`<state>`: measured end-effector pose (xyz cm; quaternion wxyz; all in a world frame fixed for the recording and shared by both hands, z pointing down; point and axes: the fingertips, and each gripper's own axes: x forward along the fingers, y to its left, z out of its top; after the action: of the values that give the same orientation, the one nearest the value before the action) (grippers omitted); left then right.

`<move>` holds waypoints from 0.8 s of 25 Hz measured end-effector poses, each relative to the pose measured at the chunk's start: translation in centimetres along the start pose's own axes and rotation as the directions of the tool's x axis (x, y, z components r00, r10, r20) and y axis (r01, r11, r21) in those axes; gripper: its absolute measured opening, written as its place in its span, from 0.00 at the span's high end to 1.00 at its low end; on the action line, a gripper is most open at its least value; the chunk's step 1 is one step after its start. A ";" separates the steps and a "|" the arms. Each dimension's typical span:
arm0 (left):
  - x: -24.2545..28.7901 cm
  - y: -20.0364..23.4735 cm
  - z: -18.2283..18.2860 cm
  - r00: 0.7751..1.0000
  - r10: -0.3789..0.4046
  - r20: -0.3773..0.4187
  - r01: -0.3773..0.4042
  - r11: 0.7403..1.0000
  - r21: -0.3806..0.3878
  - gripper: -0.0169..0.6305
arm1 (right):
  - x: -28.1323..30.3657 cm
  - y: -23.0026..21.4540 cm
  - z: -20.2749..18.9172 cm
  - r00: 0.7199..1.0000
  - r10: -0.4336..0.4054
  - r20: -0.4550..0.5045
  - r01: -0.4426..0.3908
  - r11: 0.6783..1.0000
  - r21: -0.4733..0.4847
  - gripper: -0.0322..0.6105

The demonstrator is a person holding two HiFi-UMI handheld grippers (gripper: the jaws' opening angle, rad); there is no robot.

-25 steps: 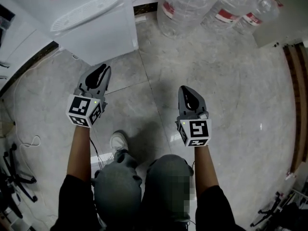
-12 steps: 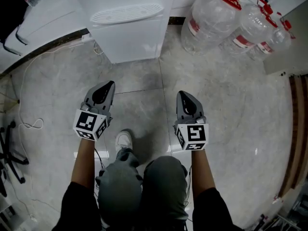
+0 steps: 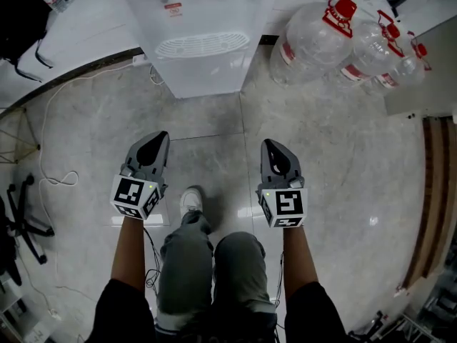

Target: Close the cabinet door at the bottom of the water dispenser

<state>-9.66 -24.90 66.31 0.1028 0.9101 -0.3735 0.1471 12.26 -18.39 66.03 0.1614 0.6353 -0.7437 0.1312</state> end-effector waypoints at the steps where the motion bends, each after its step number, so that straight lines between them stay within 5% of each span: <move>1: -0.6 -0.1 1.1 1.000 0.001 -0.003 -0.001 1.000 -0.008 0.95 | -0.6 0.1 1.3 1.000 -0.003 -0.003 0.003 1.000 -0.002 0.93; 20: -14.3 -6.3 27.6 0.999 0.054 0.006 -0.053 0.997 -0.053 0.95 | -14.9 1.1 27.7 1.000 0.012 0.009 -0.013 0.999 0.032 0.93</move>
<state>-9.57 -19.42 35.04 0.1216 0.8973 -0.4018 0.1367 11.28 -15.88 34.69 0.1472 0.6337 -0.7462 0.1414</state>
